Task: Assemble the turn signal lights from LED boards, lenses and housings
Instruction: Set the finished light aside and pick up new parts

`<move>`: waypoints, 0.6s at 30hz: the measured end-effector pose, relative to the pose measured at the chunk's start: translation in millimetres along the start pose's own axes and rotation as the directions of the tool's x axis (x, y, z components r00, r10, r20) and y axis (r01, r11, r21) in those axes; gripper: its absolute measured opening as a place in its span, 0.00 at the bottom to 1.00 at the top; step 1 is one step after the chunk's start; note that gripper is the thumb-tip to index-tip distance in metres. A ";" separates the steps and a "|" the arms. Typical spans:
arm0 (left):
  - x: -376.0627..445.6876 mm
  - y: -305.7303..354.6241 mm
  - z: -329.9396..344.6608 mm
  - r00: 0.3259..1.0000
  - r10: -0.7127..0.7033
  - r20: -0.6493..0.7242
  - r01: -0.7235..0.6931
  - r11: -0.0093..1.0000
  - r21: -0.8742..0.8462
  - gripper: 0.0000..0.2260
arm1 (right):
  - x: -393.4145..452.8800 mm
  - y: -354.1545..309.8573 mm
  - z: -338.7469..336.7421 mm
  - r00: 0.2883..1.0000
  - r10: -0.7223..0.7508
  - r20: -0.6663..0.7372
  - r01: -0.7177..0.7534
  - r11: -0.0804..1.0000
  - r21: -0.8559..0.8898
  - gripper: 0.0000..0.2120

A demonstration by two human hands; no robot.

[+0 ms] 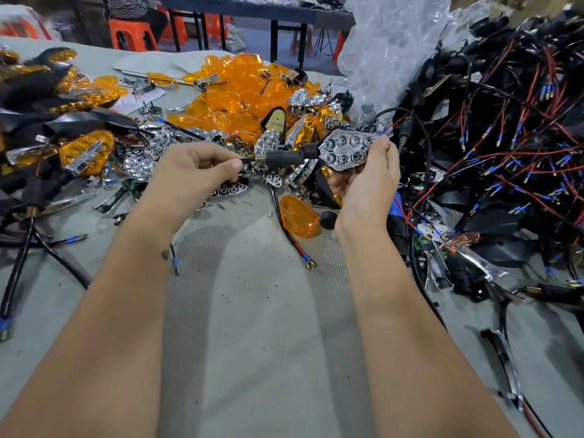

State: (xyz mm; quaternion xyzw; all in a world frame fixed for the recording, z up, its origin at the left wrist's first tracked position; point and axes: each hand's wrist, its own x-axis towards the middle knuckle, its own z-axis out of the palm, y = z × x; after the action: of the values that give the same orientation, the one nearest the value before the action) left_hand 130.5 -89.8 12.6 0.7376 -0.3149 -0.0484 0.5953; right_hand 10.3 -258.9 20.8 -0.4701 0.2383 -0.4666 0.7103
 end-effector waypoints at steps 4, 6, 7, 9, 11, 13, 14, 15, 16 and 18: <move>-0.9 2.3 -0.4 1.000 -0.007 0.001 0.007 0.999 -0.034 0.09 | 0.7 0.5 0.5 1.000 0.011 0.027 -0.011 1.000 -0.006 0.13; -1.6 3.7 0.0 0.999 -0.038 0.024 0.039 0.996 -0.077 0.09 | 0.4 0.4 1.1 0.999 0.030 0.033 -0.030 1.000 0.000 0.11; -1.7 4.0 0.3 0.998 -0.058 0.031 0.060 0.995 -0.085 0.09 | 0.2 0.5 1.1 0.999 0.037 0.032 -0.037 0.999 0.004 0.11; -0.9 4.0 0.5 0.994 -0.105 0.027 0.107 0.993 -0.048 0.08 | 0.0 1.0 0.9 0.999 0.034 0.032 -0.034 0.999 0.019 0.11; 1.0 3.8 0.6 0.987 -0.160 0.015 0.160 0.987 0.000 0.09 | 1.0 2.4 0.1 1.000 0.017 0.027 -0.018 0.999 0.036 0.12; 2.8 3.7 -0.1 0.975 -0.220 0.004 0.220 0.975 0.018 0.11 | 2.0 2.9 -0.7 1.000 0.005 0.014 -0.006 0.999 0.054 0.13; 3.2 3.3 -0.7 0.969 -0.247 -0.003 0.247 0.968 0.033 0.12 | 2.6 3.7 -1.0 1.000 -0.003 -0.003 0.004 0.998 0.062 0.13; 3.5 2.6 -1.3 0.963 -0.269 -0.010 0.269 0.961 0.057 0.13 | 3.7 4.9 -1.3 1.000 -0.007 -0.025 0.008 0.998 0.055 0.12; 3.4 1.8 -1.6 0.960 -0.281 -0.016 0.281 0.955 0.090 0.13 | 4.9 5.0 -1.5 0.999 -0.007 -0.046 0.009 0.999 0.046 0.12; 3.1 -0.2 -1.6 0.961 -0.274 -0.025 0.274 0.944 0.186 0.12 | 6.5 5.5 -1.2 0.998 -0.015 -0.068 0.019 0.998 0.053 0.12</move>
State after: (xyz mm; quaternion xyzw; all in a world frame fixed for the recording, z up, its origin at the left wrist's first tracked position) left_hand 133.8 -90.0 13.8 0.8270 -0.2127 -0.1012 0.5105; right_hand 14.7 -264.5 16.0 -0.4368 0.2454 -0.4945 0.7103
